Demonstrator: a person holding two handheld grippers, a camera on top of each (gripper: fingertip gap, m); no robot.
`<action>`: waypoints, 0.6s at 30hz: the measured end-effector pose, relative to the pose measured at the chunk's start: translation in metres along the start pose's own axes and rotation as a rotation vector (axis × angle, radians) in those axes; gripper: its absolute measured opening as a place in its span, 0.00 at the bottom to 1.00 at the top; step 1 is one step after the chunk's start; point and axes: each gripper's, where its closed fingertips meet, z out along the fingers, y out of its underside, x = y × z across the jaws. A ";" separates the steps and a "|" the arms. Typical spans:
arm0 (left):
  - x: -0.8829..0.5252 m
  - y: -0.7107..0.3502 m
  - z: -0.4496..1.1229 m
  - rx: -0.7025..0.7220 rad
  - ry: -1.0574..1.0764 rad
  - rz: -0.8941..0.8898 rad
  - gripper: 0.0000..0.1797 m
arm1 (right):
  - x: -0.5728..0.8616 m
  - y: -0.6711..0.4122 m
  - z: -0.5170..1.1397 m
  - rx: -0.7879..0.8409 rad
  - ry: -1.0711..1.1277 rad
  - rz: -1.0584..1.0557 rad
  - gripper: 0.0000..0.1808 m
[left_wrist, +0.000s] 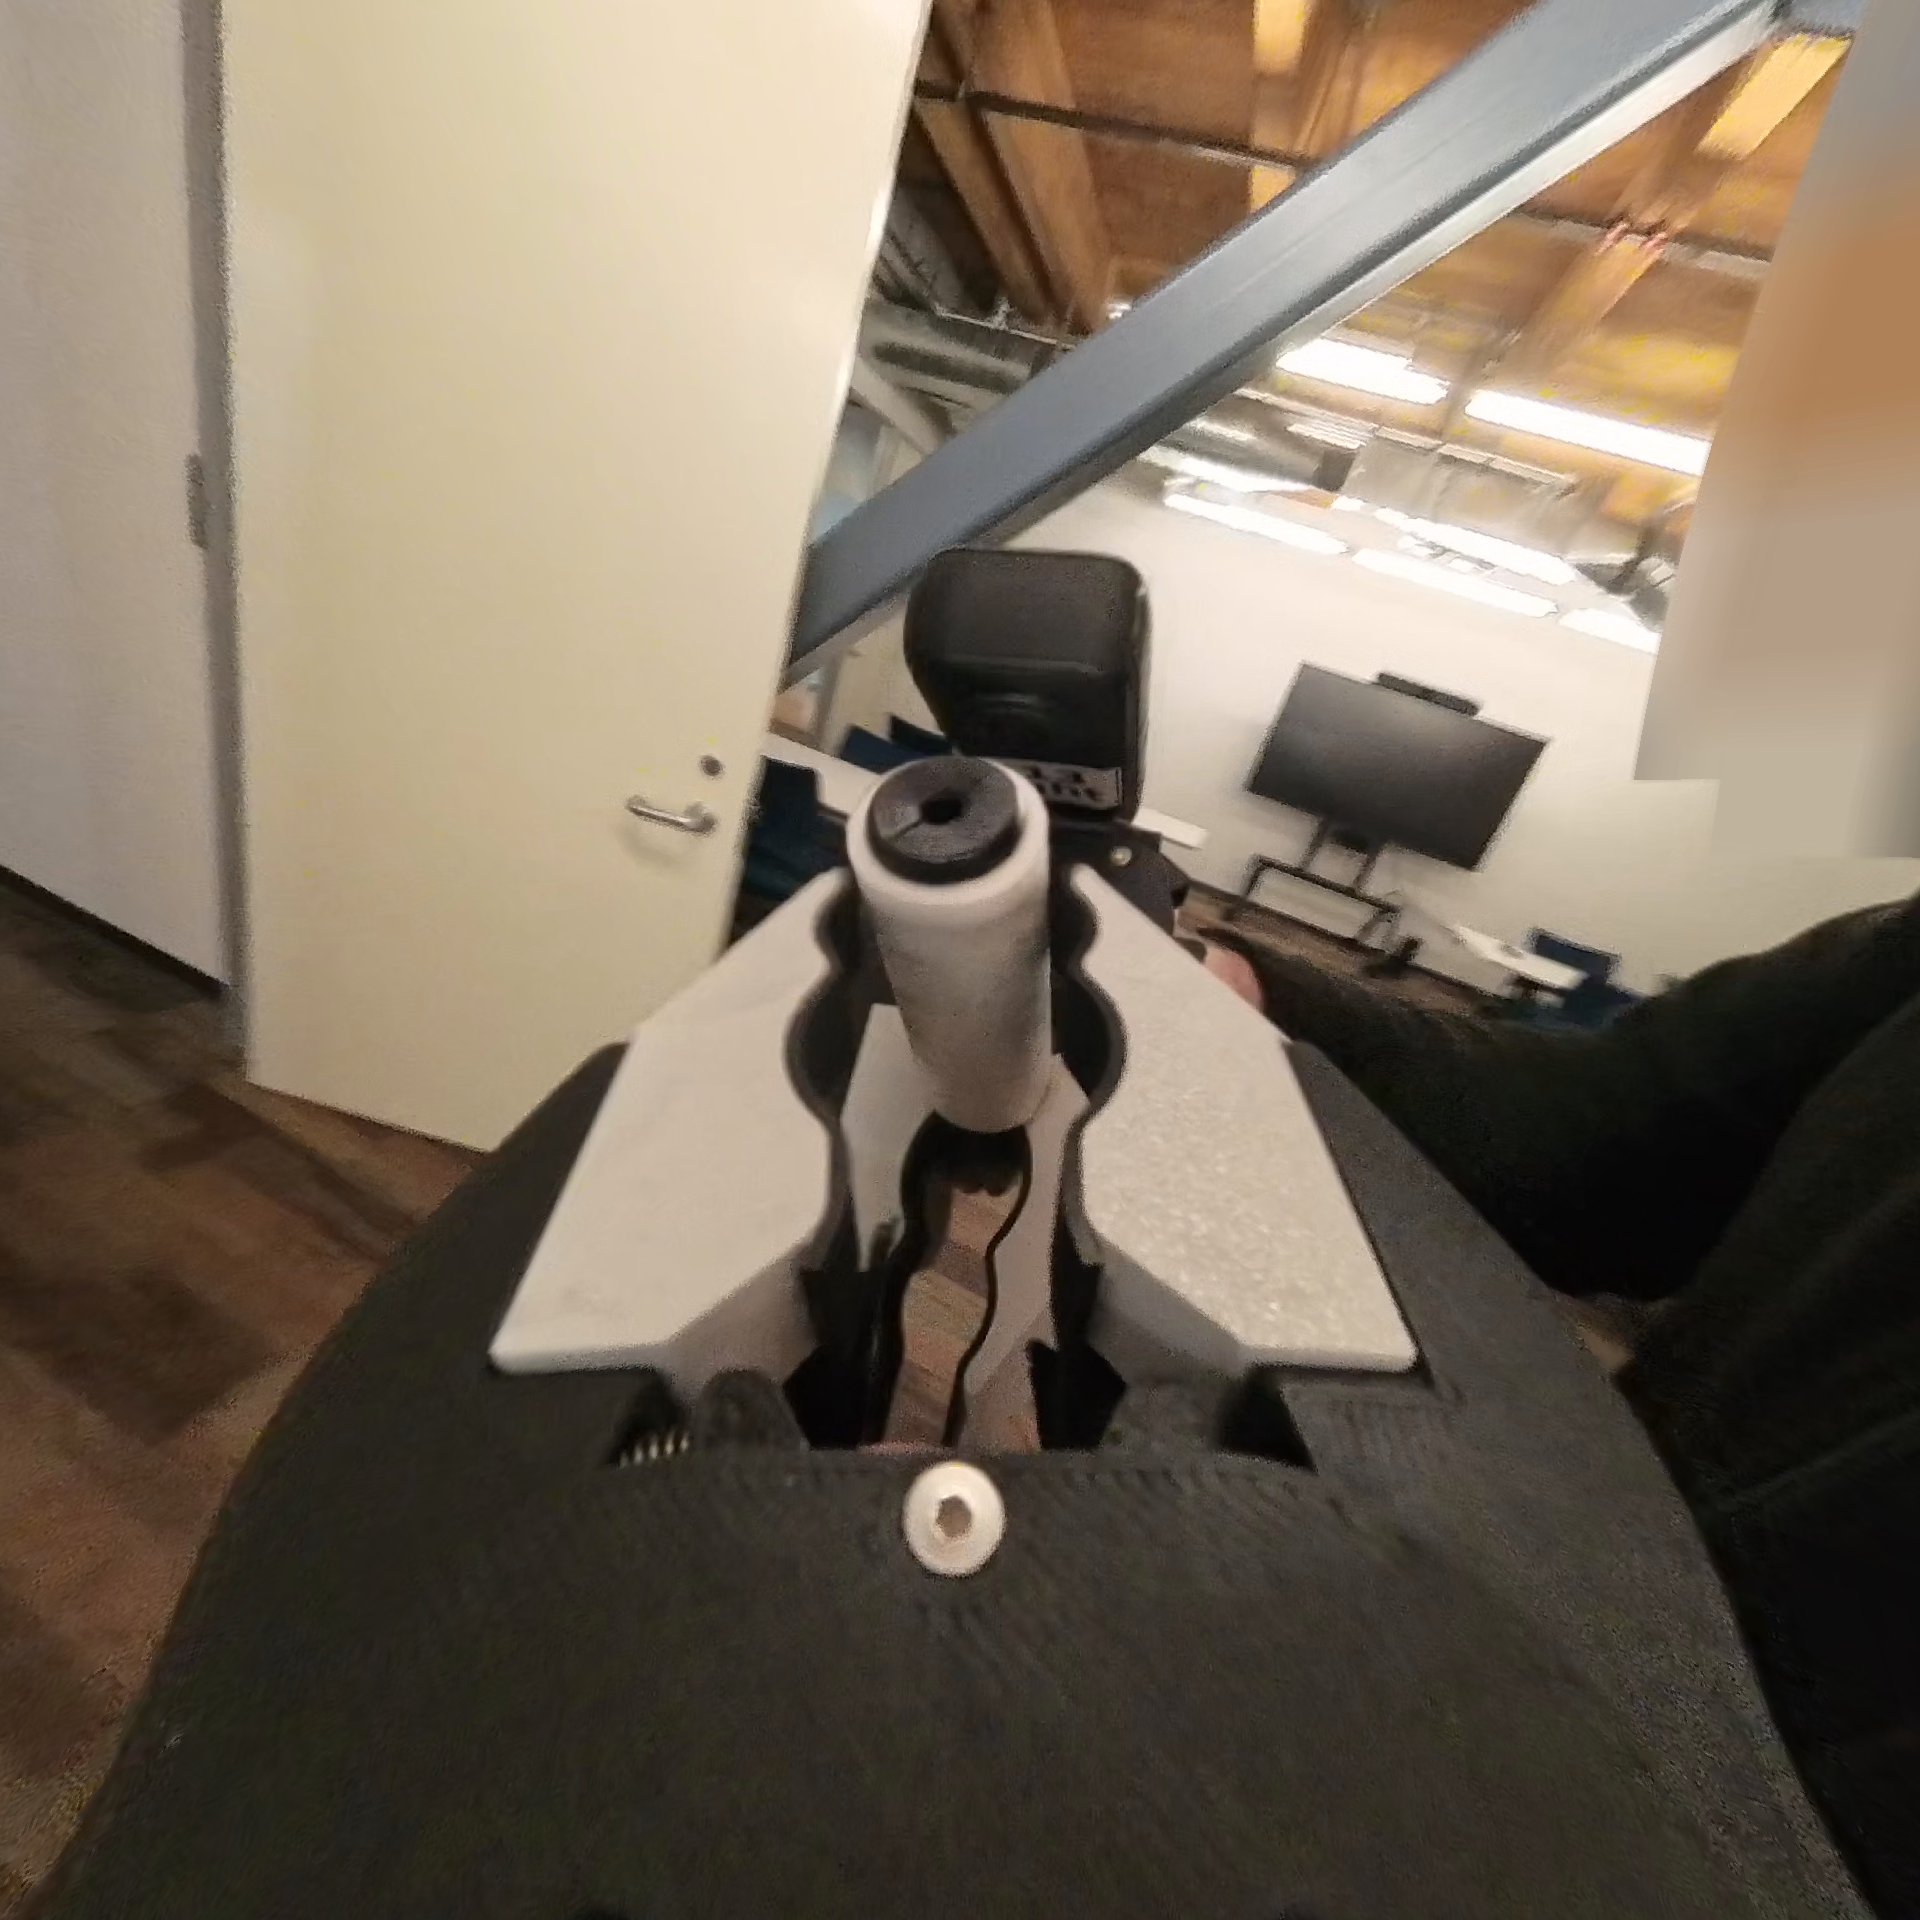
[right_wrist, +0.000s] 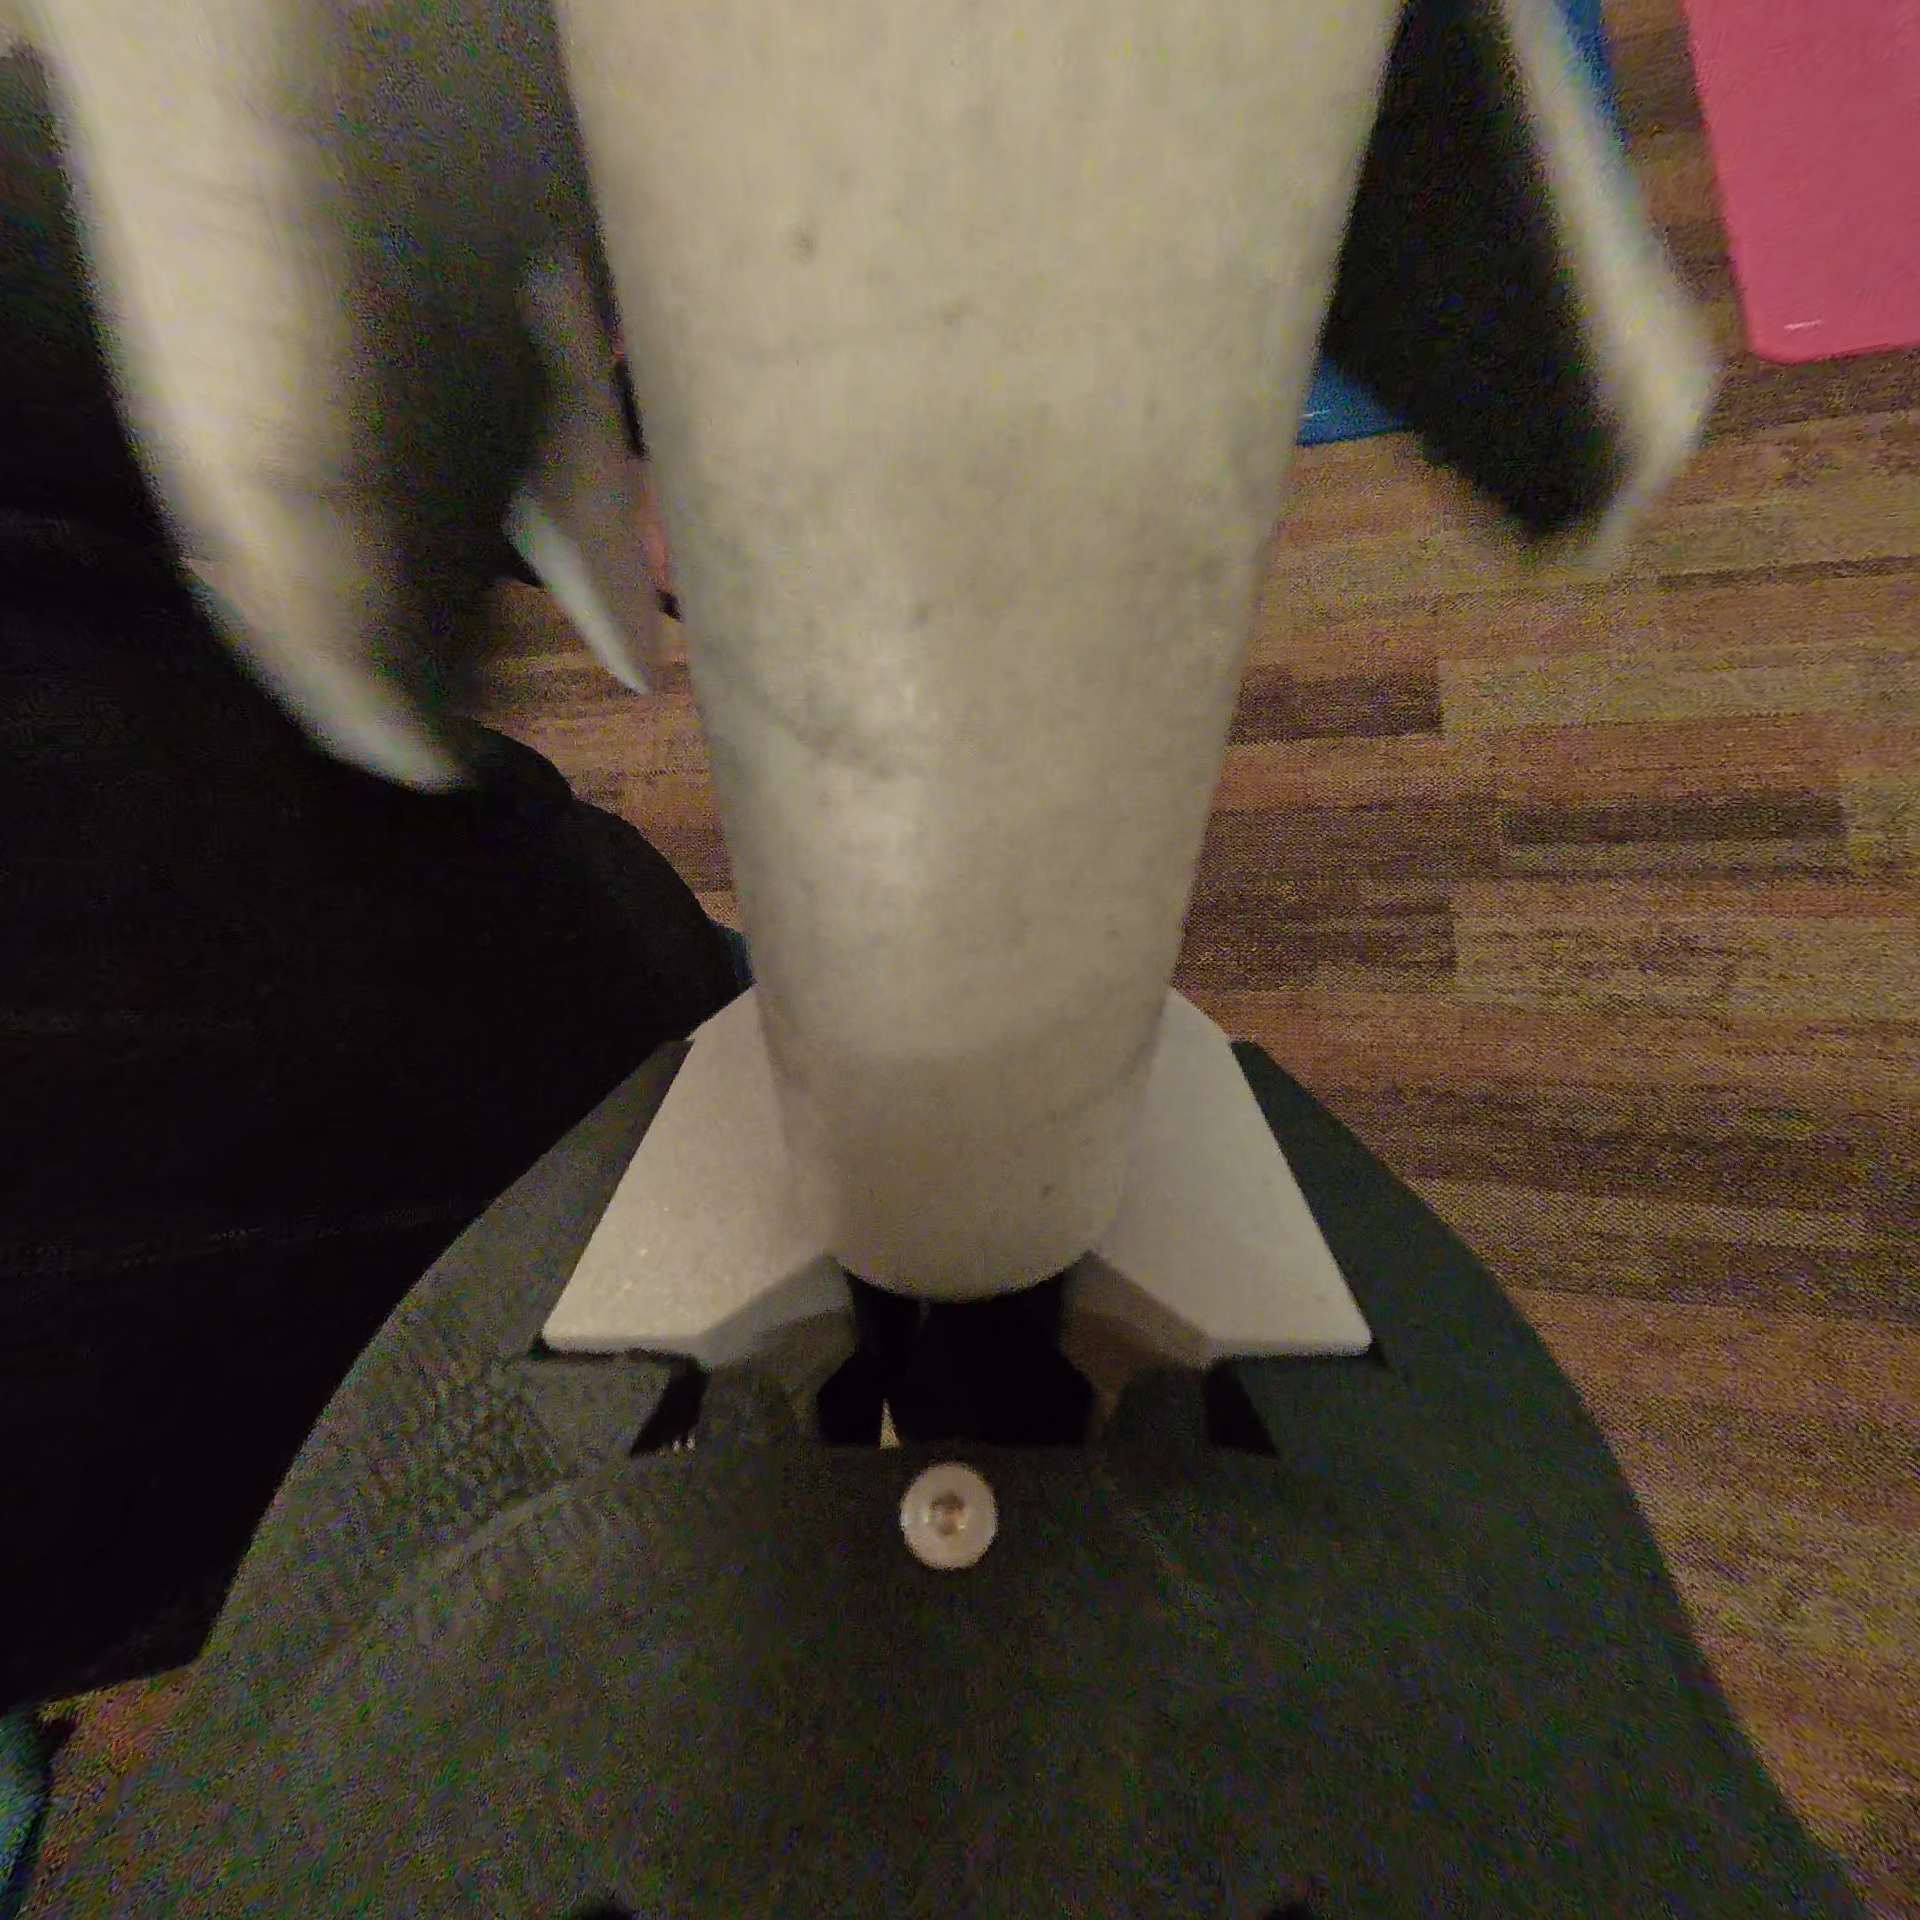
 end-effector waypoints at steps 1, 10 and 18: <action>-0.001 -0.008 0.002 0.036 0.006 0.031 0.31 | 0.008 0.004 -0.009 0.009 0.001 0.003 0.07; -0.166 0.026 0.063 -0.222 -0.506 0.143 0.21 | 0.092 0.075 -0.101 -0.141 0.146 0.018 0.07; -0.333 0.148 0.173 -0.529 -0.754 0.034 0.13 | 0.122 0.122 -0.089 -0.361 0.153 -0.030 0.07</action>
